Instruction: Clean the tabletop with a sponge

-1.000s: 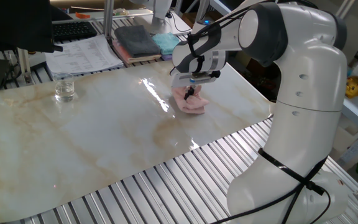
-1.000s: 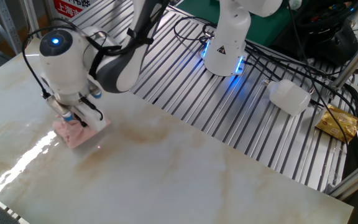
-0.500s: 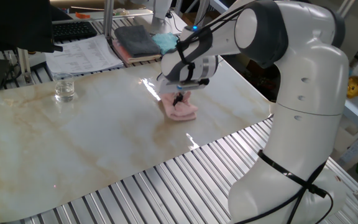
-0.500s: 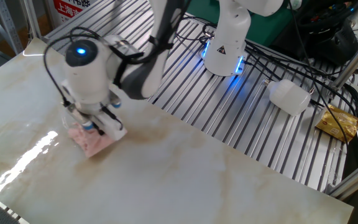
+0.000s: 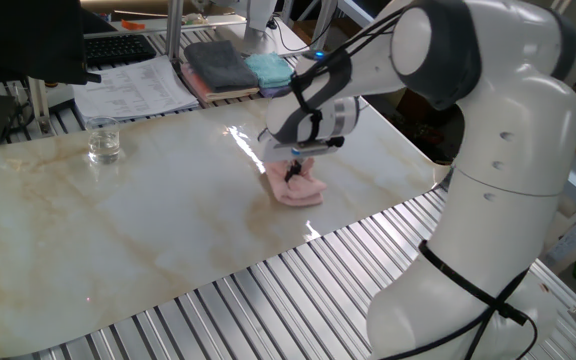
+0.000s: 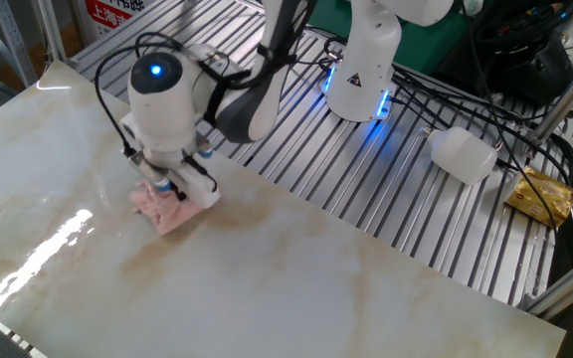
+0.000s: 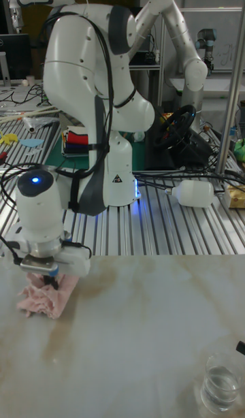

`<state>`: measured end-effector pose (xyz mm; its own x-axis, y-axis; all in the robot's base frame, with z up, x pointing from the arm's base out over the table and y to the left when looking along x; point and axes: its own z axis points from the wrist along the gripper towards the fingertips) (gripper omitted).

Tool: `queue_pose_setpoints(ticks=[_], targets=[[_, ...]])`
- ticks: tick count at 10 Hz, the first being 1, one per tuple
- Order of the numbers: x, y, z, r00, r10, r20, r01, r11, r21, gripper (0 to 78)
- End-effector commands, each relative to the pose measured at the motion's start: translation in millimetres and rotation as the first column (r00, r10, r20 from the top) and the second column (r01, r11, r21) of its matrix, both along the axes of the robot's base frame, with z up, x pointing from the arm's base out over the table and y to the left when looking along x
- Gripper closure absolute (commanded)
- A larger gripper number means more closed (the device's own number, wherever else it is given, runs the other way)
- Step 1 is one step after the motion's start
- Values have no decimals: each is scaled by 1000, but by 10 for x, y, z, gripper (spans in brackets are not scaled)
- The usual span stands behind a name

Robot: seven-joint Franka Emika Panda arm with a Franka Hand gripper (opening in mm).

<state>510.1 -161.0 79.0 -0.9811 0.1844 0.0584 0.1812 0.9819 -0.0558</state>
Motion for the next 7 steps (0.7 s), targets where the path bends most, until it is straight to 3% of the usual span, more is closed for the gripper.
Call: queue_pose_setpoints(ticks=[1,5,7], targets=[[-64,-608,84,997,77,-6,-77,996,-38,764],[111,-832,90,994,107,5,-106,993,-58,764],[308,-902,103,993,119,21,-118,991,-59,764]])
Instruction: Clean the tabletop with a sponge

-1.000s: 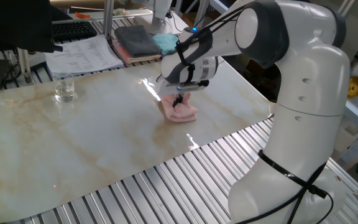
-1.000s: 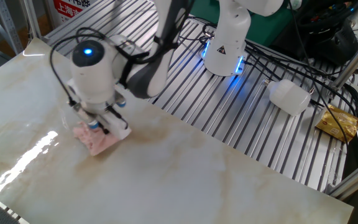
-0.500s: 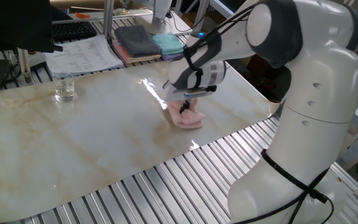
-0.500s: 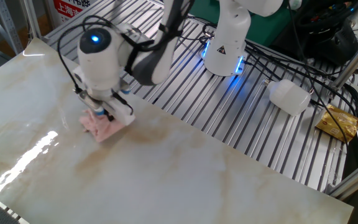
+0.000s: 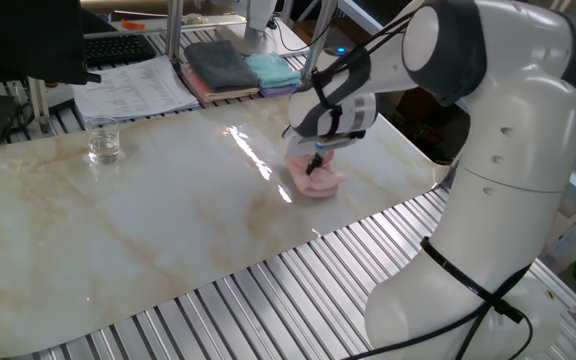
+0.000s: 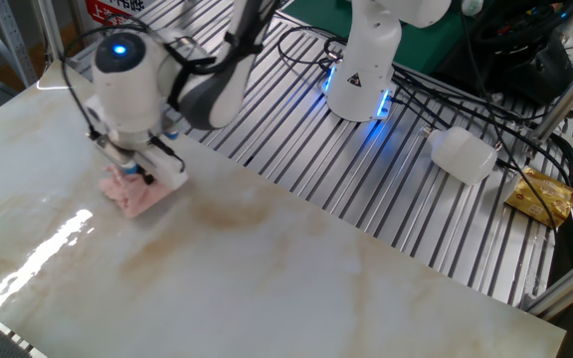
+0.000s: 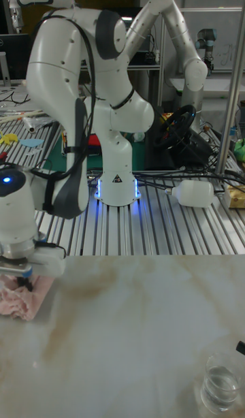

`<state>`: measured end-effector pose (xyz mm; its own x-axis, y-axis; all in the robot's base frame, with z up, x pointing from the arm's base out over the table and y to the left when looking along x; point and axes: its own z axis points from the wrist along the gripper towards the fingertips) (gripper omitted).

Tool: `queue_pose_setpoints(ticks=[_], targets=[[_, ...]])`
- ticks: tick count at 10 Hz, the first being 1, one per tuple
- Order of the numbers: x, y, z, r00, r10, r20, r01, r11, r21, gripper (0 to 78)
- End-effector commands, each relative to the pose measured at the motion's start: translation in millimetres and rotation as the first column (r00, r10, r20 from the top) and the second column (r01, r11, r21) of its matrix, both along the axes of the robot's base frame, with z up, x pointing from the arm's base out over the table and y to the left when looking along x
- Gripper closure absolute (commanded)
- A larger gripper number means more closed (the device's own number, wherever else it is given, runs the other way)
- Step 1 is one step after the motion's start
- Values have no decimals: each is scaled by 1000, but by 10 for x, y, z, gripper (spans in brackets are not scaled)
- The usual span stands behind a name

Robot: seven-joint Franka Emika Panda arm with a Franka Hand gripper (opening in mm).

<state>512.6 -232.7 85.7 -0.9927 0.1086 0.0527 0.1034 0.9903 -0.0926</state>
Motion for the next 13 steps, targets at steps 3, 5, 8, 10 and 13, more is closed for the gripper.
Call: queue_pose_setpoints(ticks=[3,5,8,10,13], targets=[[472,-111,-27,998,36,54,-36,999,-5,764],[522,128,-107,998,10,62,-11,1000,10,764],[518,445,-106,997,-34,62,33,999,25,764],[471,681,-89,996,-63,56,61,997,37,764],[431,847,11,996,-79,44,77,996,40,764]])
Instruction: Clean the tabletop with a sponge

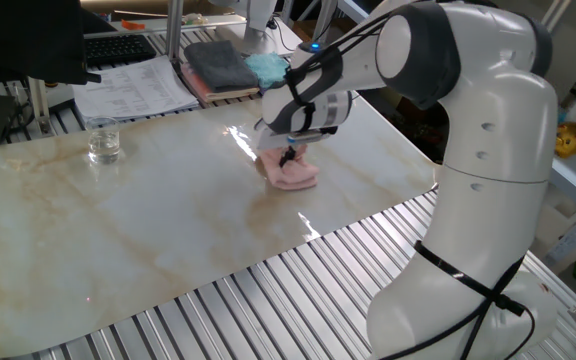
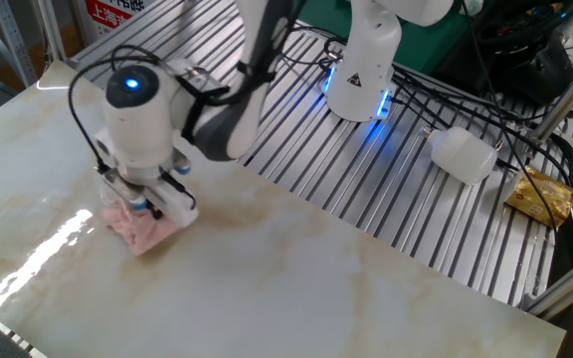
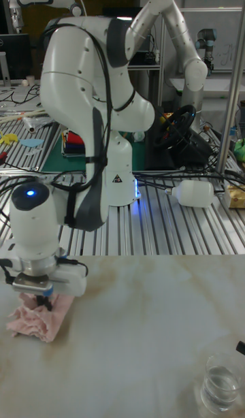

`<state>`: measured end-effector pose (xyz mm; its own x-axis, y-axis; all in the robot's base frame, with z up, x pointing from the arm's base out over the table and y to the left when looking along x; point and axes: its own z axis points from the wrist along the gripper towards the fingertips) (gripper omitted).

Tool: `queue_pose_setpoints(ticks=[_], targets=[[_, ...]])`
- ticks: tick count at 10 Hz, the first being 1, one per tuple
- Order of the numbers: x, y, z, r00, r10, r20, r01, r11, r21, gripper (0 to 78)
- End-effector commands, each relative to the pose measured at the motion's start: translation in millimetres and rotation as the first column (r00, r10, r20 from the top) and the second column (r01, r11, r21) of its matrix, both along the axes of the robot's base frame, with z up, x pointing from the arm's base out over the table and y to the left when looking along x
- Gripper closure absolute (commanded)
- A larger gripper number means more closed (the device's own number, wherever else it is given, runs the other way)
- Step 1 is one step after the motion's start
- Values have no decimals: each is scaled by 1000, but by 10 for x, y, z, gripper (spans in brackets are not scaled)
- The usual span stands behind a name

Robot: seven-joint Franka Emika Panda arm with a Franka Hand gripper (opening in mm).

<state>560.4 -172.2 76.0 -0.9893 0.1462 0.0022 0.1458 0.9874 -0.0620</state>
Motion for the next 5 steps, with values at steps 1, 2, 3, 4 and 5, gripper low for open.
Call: queue_pose_setpoints(ticks=[1,2,3,4,5], targets=[[-108,318,120,999,-36,-12,36,999,21,764],[-165,376,123,999,-41,-17,42,999,29,764],[-238,447,129,999,-49,-21,50,998,27,764],[-321,509,127,998,-55,-24,56,998,27,764],[-403,572,127,998,-63,-27,63,998,24,764]])
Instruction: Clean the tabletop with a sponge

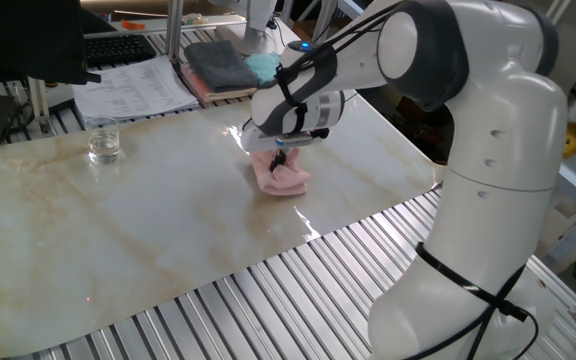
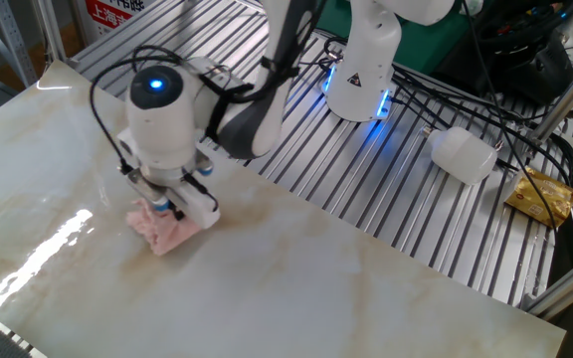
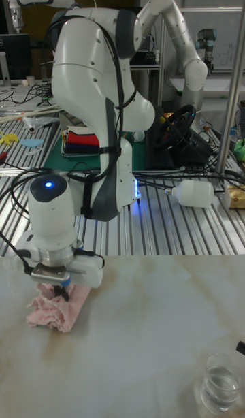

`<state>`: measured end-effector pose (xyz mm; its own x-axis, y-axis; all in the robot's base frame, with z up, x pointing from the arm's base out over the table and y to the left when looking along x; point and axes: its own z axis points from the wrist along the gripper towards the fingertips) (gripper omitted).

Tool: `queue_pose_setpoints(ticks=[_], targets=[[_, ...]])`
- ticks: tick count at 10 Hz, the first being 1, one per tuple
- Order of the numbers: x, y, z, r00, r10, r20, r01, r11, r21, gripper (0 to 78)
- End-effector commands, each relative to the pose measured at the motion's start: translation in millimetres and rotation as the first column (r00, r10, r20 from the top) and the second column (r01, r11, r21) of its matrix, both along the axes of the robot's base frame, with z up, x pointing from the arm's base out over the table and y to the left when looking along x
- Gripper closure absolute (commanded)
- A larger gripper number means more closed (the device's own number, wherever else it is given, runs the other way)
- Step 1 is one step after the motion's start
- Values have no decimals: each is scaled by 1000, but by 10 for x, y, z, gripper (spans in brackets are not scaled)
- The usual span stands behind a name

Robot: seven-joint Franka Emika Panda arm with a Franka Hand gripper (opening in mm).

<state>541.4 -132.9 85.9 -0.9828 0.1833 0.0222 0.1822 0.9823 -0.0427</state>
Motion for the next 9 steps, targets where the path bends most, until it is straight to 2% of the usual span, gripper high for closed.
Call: queue_pose_setpoints(ticks=[1,3,7,9], targets=[[-284,242,48,999,-33,-18,33,999,-1,764],[-369,315,77,999,-42,-32,42,999,-6,764],[-315,276,68,999,-22,-31,21,1000,-15,764],[-266,170,-6,1000,1,-24,-1,1000,-24,764]])
